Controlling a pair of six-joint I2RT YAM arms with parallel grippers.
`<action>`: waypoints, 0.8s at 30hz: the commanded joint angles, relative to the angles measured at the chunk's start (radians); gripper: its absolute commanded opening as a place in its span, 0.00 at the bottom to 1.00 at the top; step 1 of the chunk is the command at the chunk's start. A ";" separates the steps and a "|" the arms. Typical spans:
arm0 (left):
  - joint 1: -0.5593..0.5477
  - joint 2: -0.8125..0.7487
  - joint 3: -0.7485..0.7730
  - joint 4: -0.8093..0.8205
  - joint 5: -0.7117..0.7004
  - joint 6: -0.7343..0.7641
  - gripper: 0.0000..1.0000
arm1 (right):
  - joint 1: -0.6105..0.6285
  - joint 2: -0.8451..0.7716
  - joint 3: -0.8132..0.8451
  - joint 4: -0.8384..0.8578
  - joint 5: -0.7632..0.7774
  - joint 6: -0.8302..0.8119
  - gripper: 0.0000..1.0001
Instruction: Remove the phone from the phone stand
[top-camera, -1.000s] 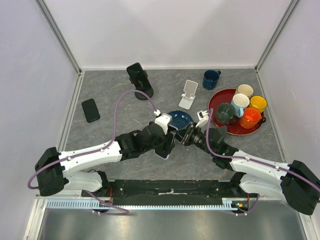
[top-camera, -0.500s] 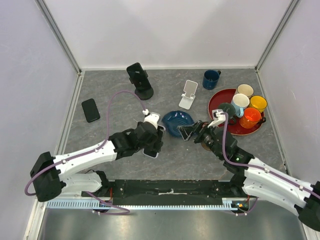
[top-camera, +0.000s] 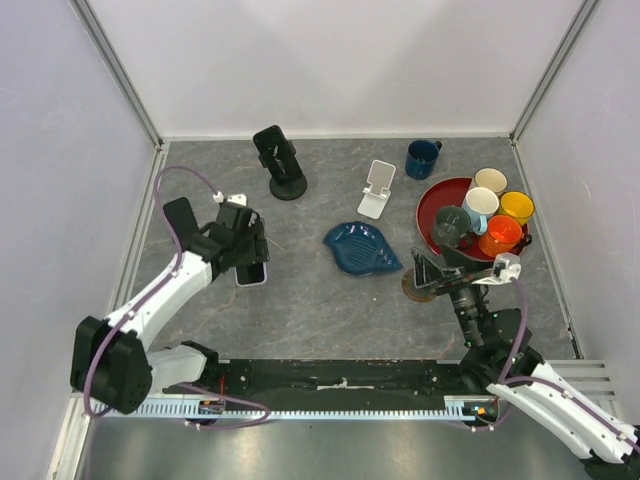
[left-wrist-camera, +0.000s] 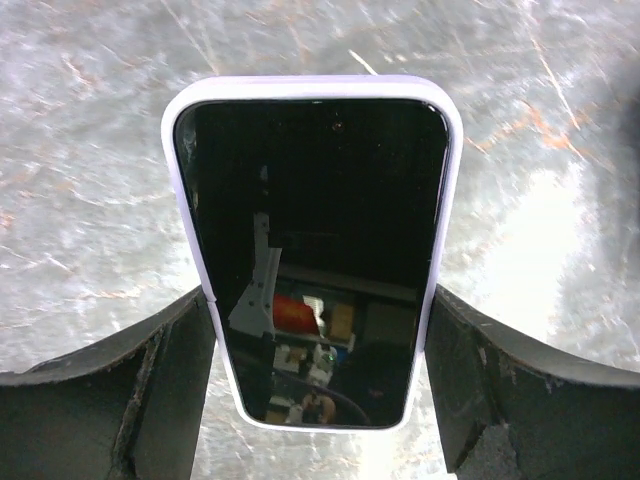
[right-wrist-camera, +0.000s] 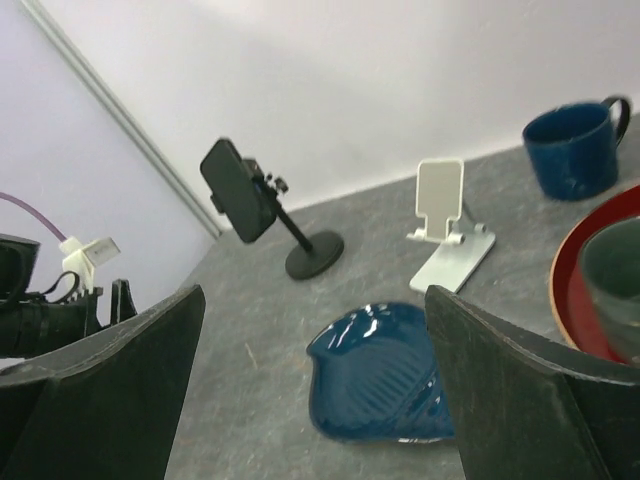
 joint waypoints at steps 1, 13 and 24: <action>0.135 0.103 0.122 0.026 0.043 0.093 0.02 | 0.002 -0.147 -0.026 -0.002 0.062 -0.168 0.98; 0.404 0.598 0.559 0.040 0.072 0.131 0.02 | 0.001 -0.153 -0.016 -0.117 0.084 -0.179 0.98; 0.506 0.913 0.854 -0.069 0.054 0.188 0.06 | 0.002 -0.157 -0.035 -0.117 0.068 -0.170 0.98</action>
